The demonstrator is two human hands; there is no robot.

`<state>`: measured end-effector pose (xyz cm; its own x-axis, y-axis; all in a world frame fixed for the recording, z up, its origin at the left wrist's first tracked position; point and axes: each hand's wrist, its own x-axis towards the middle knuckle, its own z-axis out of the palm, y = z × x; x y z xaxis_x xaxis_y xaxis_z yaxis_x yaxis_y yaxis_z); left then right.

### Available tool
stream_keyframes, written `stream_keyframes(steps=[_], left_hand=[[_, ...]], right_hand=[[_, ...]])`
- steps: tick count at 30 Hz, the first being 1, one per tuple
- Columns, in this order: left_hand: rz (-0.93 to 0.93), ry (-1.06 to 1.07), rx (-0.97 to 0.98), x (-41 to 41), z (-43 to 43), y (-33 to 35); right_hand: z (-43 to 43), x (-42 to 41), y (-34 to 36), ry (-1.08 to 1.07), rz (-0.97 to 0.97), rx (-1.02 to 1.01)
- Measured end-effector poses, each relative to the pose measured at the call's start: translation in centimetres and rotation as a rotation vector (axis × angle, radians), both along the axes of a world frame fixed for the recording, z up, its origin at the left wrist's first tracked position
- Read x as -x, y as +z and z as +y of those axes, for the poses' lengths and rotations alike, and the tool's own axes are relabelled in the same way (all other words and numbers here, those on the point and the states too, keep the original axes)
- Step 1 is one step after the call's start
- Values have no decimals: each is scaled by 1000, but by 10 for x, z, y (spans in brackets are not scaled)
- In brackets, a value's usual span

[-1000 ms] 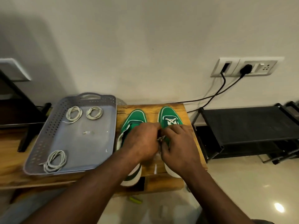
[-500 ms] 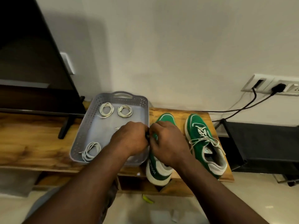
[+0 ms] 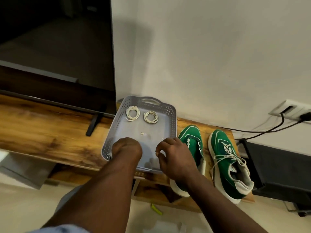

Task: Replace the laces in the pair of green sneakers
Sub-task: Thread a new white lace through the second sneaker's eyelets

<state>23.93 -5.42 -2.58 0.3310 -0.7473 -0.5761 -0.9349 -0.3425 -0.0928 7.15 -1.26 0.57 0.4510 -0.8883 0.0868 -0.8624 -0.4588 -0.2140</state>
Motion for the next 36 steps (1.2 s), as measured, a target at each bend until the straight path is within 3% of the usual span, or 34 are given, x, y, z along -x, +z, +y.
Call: stream_keyframes(steps=[6,10,12,15,17,21,25,30,36], left_hand=[[35,-24,103,13,7,2],[119,-93,269,30,9,30],[344,-75,407,43,5,55],[905,17,462,73,11,78],[1067,33,431,98,15,85],[1036,-68,410,128,12,78],[822,-165,431,135,2,67],[705,-238,454,143,0,58],[664,-316,426,164,-1,51]], right_hand=[[9,21,0,5,4,-27],[10,48,2,-28,-99,-16],[6,61,6,-82,-192,-8],[2,81,8,-185,-339,-16],[2,100,11,-257,-474,-52],[11,133,4,-290,-524,-131],[19,144,-19,-288,-367,-136],[24,153,-43,-334,-579,-152],[25,170,-48,-349,-551,-89]])
